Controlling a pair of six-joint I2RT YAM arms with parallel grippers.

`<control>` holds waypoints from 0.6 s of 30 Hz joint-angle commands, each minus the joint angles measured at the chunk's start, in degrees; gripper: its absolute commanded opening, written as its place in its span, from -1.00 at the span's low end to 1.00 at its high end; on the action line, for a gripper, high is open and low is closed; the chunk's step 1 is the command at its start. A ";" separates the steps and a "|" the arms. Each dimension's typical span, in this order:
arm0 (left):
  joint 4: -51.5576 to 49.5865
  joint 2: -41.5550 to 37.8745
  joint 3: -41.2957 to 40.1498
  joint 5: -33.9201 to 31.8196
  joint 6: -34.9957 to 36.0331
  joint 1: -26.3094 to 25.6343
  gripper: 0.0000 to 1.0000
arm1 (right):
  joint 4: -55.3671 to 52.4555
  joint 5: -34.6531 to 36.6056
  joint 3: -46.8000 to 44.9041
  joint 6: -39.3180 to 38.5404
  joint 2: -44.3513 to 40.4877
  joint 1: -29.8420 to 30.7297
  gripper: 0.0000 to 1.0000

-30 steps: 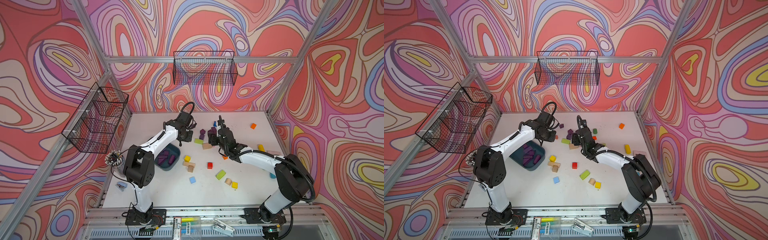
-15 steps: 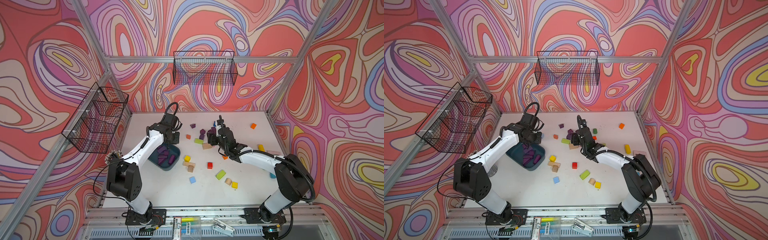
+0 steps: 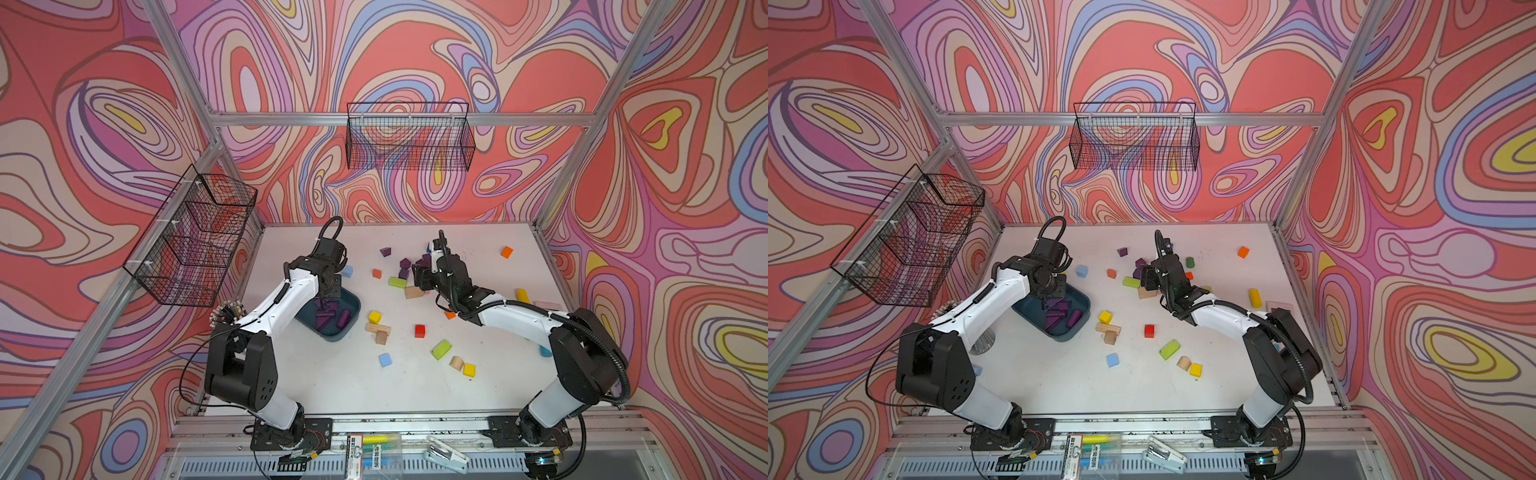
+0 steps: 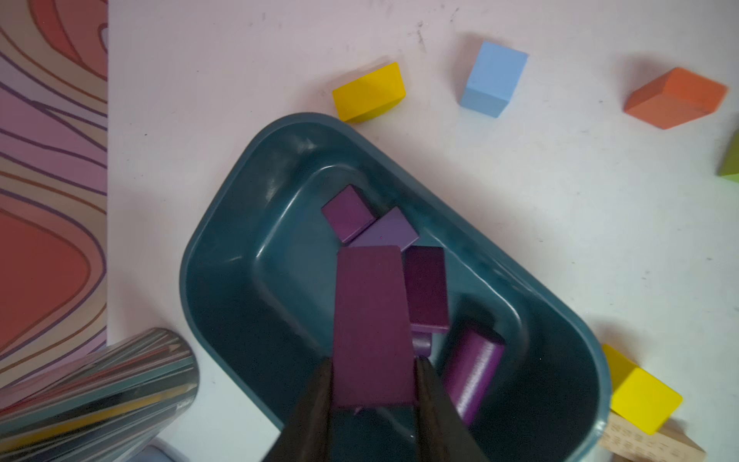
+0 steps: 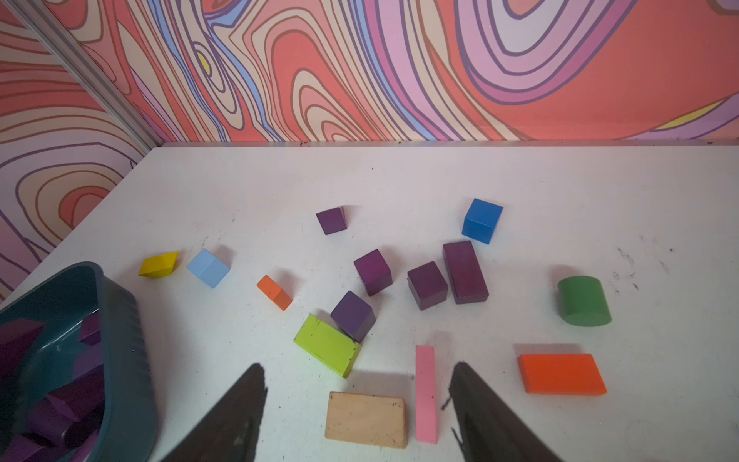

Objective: Pick purple bricks into the storage bin
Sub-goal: Place the building block in the storage box.

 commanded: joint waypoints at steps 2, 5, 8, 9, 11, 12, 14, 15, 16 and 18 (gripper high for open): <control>-0.25 -0.91 -2.56 -5.97 0.01 2.18 -0.38 | 1.29 -0.80 0.22 -0.21 0.45 -0.38 0.52; 1.31 -0.96 -4.55 -6.28 -0.41 3.45 -0.37 | 1.33 -0.81 0.40 -0.33 0.65 -0.38 0.52; 2.79 -0.54 -6.12 -4.94 -0.93 5.06 -0.38 | 1.29 -0.93 0.64 -0.45 0.90 -0.37 0.52; 3.02 -0.13 -6.24 -4.12 -1.10 5.64 -0.37 | 1.24 -1.00 0.66 -0.47 0.98 -0.37 0.52; 3.22 0.95 -6.10 -2.80 -1.39 6.58 -0.38 | 1.13 -1.03 0.78 -0.51 1.17 -0.38 0.52; 3.20 1.45 -5.92 -2.53 -1.40 6.93 -0.37 | 1.11 -0.99 0.76 -0.47 1.17 -0.34 0.52; 3.48 2.54 -5.64 -1.57 -1.48 7.65 -0.37 | 1.11 -1.07 0.87 -0.51 1.25 -0.38 0.52; 3.57 2.99 -5.57 -1.11 -1.56 8.00 -0.37 | 1.11 -1.06 0.85 -0.49 1.25 -0.38 0.52; 3.86 3.53 -5.62 -0.66 -1.56 8.27 -0.37 | 1.11 -1.14 0.92 -0.48 1.32 -0.38 0.52; 4.41 4.60 -5.72 -0.13 -1.32 8.56 -0.37 | 1.11 -1.12 0.97 -0.47 1.43 -0.38 0.52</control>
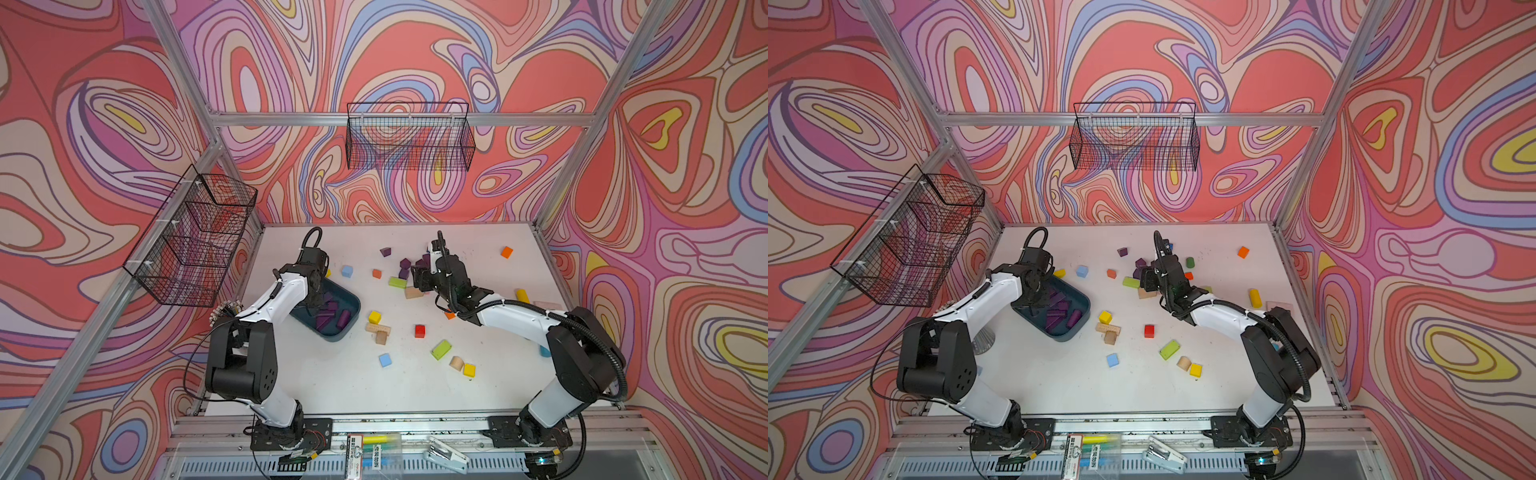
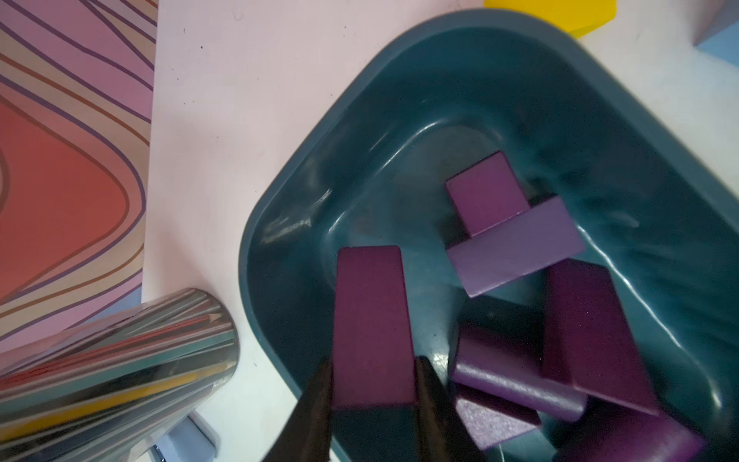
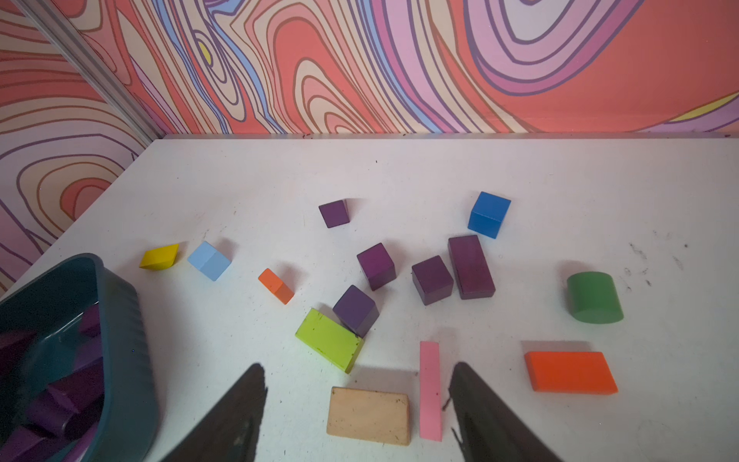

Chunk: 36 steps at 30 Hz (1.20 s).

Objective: Pick purple bricks into the storage bin
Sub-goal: Place the building block in the storage box.

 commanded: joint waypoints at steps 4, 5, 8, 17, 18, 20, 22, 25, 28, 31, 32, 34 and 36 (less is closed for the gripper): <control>1.20 3.66 0.86 2.52 -0.85 0.89 -0.37 | 1.10 -0.31 0.97 -0.49 0.67 -0.36 0.52; 1.33 4.01 0.97 3.10 -0.94 1.09 -0.37 | 1.07 -0.35 0.93 -0.50 0.64 -0.32 0.52; 1.15 4.97 1.21 5.16 -1.10 1.72 -0.34 | 1.14 -0.33 0.96 -0.43 0.60 -0.34 0.52; 0.80 4.96 1.74 7.74 -1.89 2.20 -0.08 | 1.33 -0.50 0.75 -0.51 0.51 -0.38 0.52; 1.01 4.49 1.68 7.96 -1.99 2.17 -0.02 | 1.33 -0.51 0.75 -0.51 0.53 -0.38 0.52; 1.35 3.29 1.42 8.52 -1.95 2.17 0.09 | 1.33 -0.49 0.81 -0.51 0.60 -0.35 0.52; 1.89 1.85 1.08 9.55 -1.33 2.17 0.19 | 1.47 -0.52 0.78 -0.62 0.69 -0.37 0.52; 2.69 -0.62 0.31 10.82 -0.85 2.17 0.28 | 1.34 -0.40 1.08 -0.69 1.10 -0.38 0.52; 3.28 -3.34 -0.19 12.15 -0.59 2.08 0.33 | 1.20 -0.57 1.39 -0.78 1.46 -0.38 0.52; 3.27 -5.06 -0.01 13.60 -0.41 2.04 0.38 | 0.99 -0.68 1.70 -0.78 1.87 -0.38 0.52; 3.27 -5.39 0.15 14.19 -0.34 1.95 0.39 | 0.90 -0.65 1.80 -0.79 2.00 -0.37 0.52; 2.98 -5.96 0.51 15.08 -0.25 1.69 0.42 | 0.80 -0.57 1.98 -0.69 2.29 -0.37 0.52; 2.58 -6.26 1.17 16.18 0.08 1.29 0.44 | 0.53 -0.62 2.32 -0.61 2.60 -0.38 0.51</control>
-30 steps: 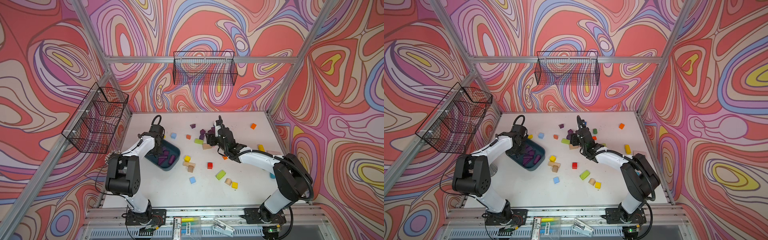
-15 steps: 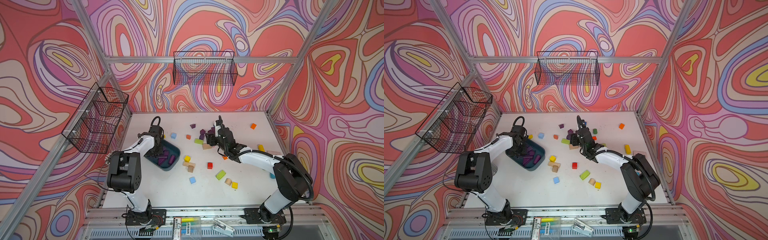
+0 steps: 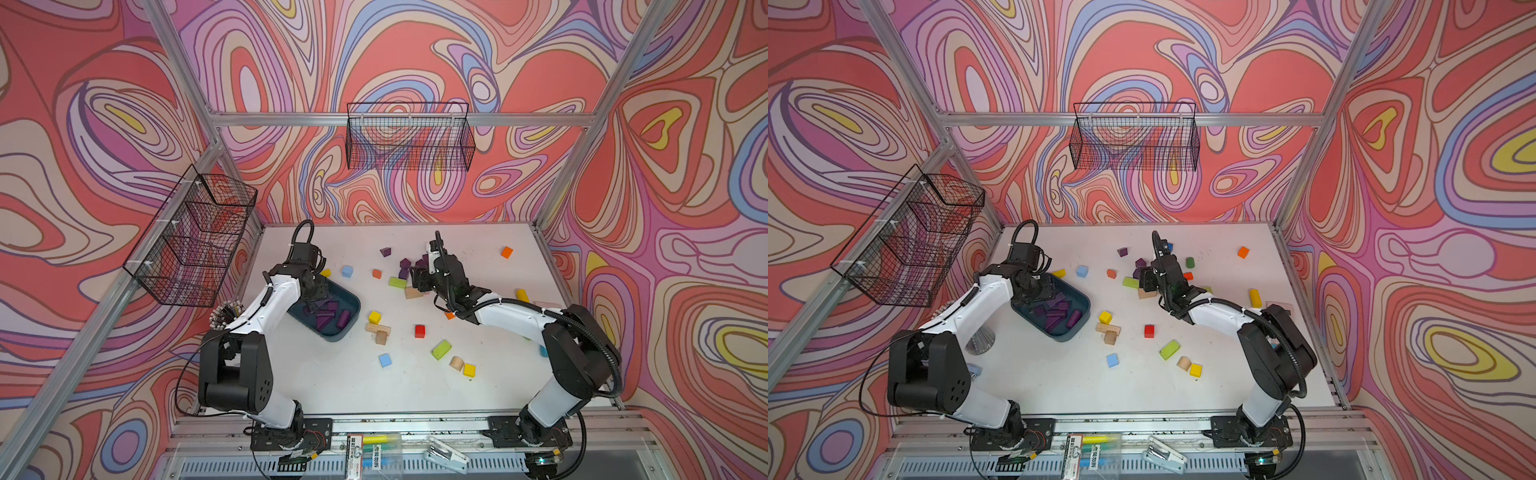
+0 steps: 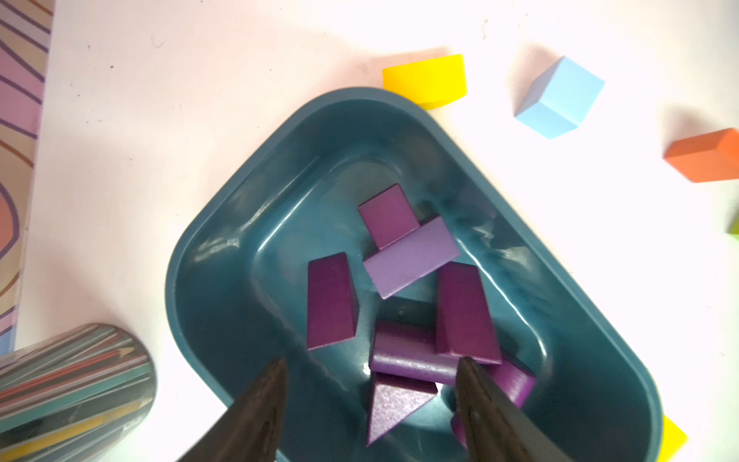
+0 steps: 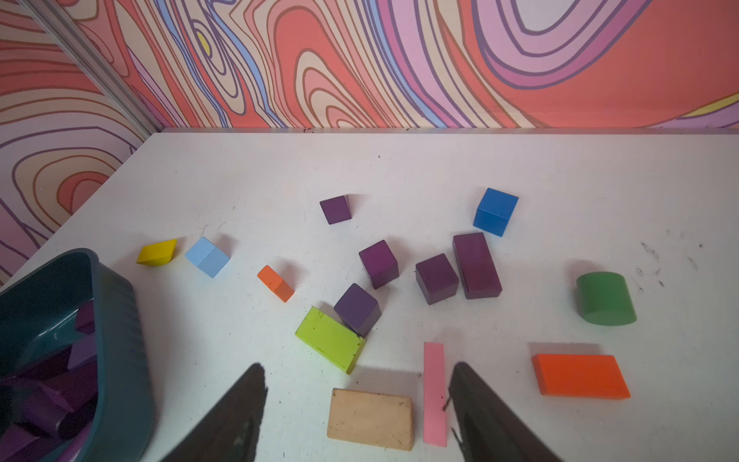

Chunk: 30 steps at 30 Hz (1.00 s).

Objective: Pick purple bricks into the storage bin
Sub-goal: Place the building block in the storage box, then pick up the building block from the center of the board.

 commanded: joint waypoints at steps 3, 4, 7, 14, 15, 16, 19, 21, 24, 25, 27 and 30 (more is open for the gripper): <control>-2.25 -0.46 2.78 4.01 1.49 -1.40 0.45 | -0.01 0.08 1.80 -0.41 1.53 -0.37 0.52; -2.97 -0.18 3.43 4.06 1.75 -1.91 0.46 | -0.09 0.07 1.90 -0.32 1.70 -0.38 0.51; -4.93 0.10 4.94 3.63 2.45 -3.92 0.46 | -0.43 0.03 2.25 -0.11 1.99 -0.38 0.51; -6.49 -0.75 5.19 7.57 2.48 -7.00 0.46 | -0.79 -0.09 2.27 0.79 2.17 -0.38 0.51; -6.21 -0.92 4.90 8.48 2.17 -7.19 0.46 | -0.78 -0.16 2.24 0.99 2.21 -0.37 0.51; -5.77 -1.01 4.60 9.43 1.57 -7.37 0.46 | -0.77 -0.10 2.16 1.09 2.08 -0.37 0.51; -3.89 -0.86 3.64 12.79 -0.68 -7.85 0.46 | -0.74 -0.22 2.02 1.35 2.08 -0.36 0.51; -3.29 -0.28 3.68 14.20 -1.97 -8.30 0.46 | -0.81 -0.24 2.05 1.44 2.08 -0.36 0.51; -2.80 0.83 4.04 14.90 -3.38 -9.13 0.45 | -0.81 -0.20 1.90 1.52 2.08 -0.38 0.51; -2.70 1.31 4.25 15.24 -3.90 -9.38 0.46 | -0.74 -0.21 1.94 1.52 2.08 -0.38 0.51; -2.39 2.28 4.48 15.93 -4.94 -9.65 0.46 | -0.74 -0.34 2.04 1.44 2.24 -0.38 0.51; -2.23 3.99 4.83 16.19 -6.25 -10.23 0.46 | -0.65 -0.31 2.09 1.35 2.29 -0.38 0.51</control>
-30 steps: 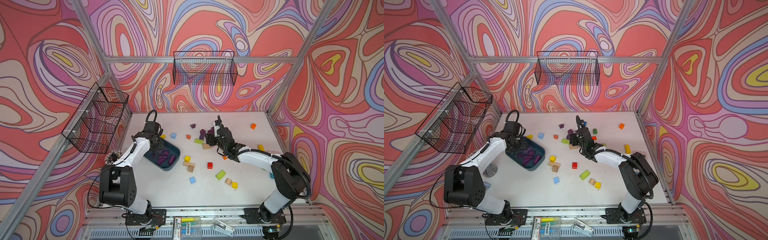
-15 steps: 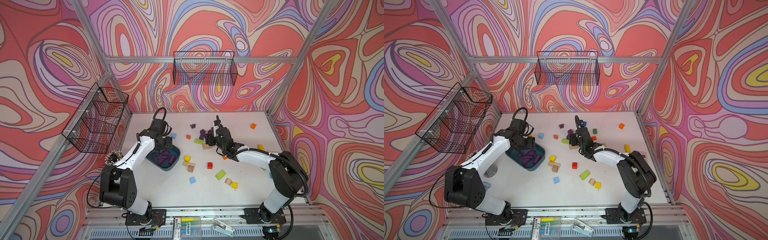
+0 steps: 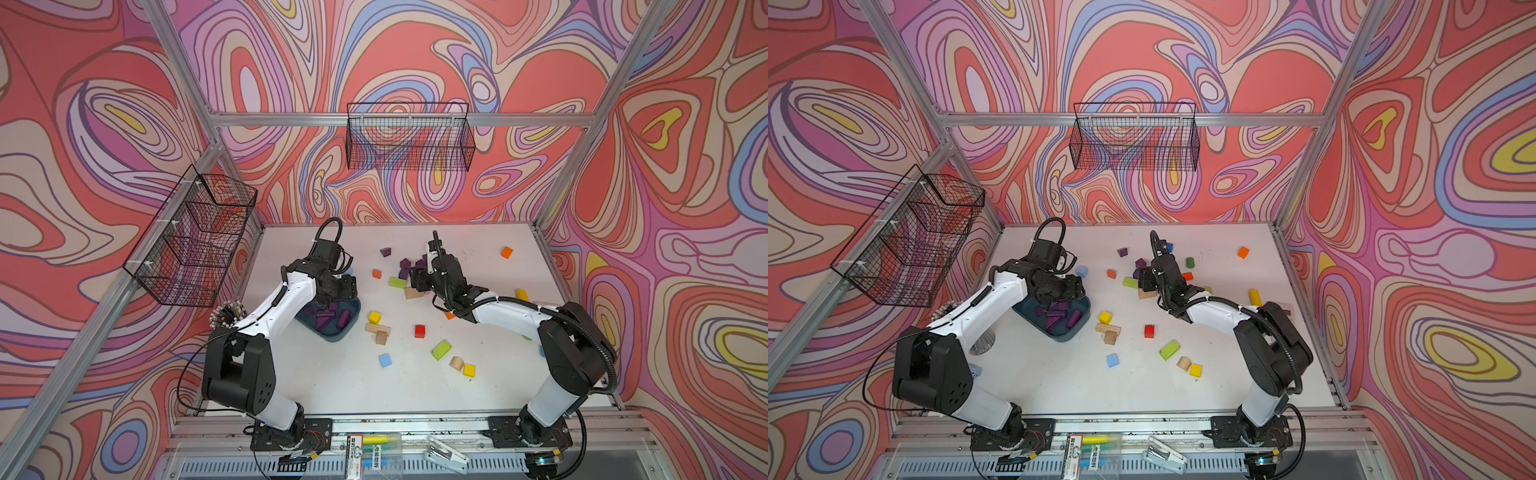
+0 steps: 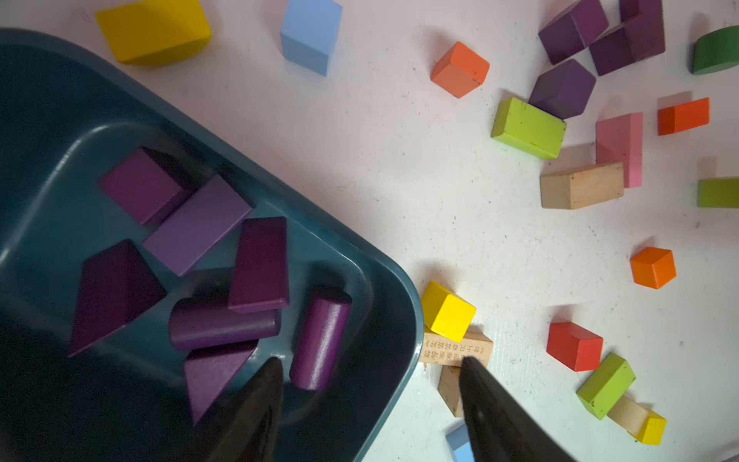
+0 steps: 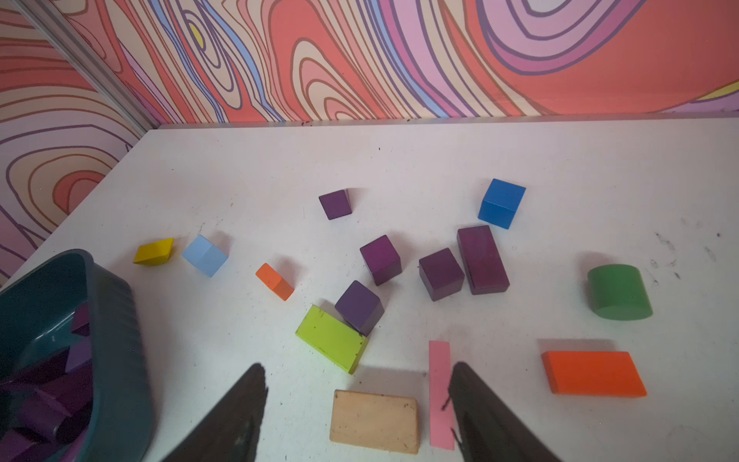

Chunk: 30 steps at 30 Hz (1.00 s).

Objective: Pick purple bricks into the storage bin
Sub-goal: Pick up the building block from the center of the board.

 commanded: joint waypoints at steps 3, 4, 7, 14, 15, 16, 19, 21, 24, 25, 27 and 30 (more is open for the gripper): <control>1.65 3.28 -0.09 1.85 -3.98 -1.30 0.45 | 0.16 -0.16 1.17 -0.20 0.97 -0.36 0.51; 2.33 3.58 -0.34 2.09 -4.37 -1.49 0.45 | 0.16 -0.14 1.19 -0.28 0.99 -0.38 0.51; 4.67 4.99 -0.96 3.13 -5.48 -1.85 0.45 | 0.16 -0.22 1.20 -0.33 0.99 -0.38 0.51; 11.28 9.43 -0.41 7.99 -8.99 -2.05 0.45 | 0.33 0.08 1.12 -0.46 1.03 -0.38 0.51; 11.87 10.43 0.09 8.54 -9.32 -2.13 0.45 | 0.34 0.11 1.19 -0.47 1.08 -0.37 0.51; 12.29 11.08 0.54 8.77 -9.47 -2.14 0.44 | 0.34 0.19 1.22 -0.49 1.07 -0.34 0.51; 14.33 12.52 1.66 9.08 -10.78 -2.14 0.44 | 0.31 0.24 1.29 -0.46 1.20 -0.38 0.51; 17.04 13.08 1.97 9.81 -12.49 -2.15 0.43 | 0.34 0.39 1.37 -0.53 1.41 -0.36 0.51; 19.70 14.23 3.12 10.46 -14.56 -2.46 0.43 | 0.26 0.48 1.55 -0.51 1.69 -0.36 0.51; 20.03 14.56 3.56 10.28 -15.03 -2.58 0.43 | 0.25 0.48 1.55 -0.47 1.69 -0.38 0.51; 20.81 15.24 4.42 10.35 -15.56 -3.07 0.42 | 0.29 0.53 1.55 -0.50 1.75 -0.42 0.51; 20.28 15.77 5.94 10.27 -14.86 -3.67 0.42 | 0.25 0.55 1.64 -0.34 1.93 -0.59 0.51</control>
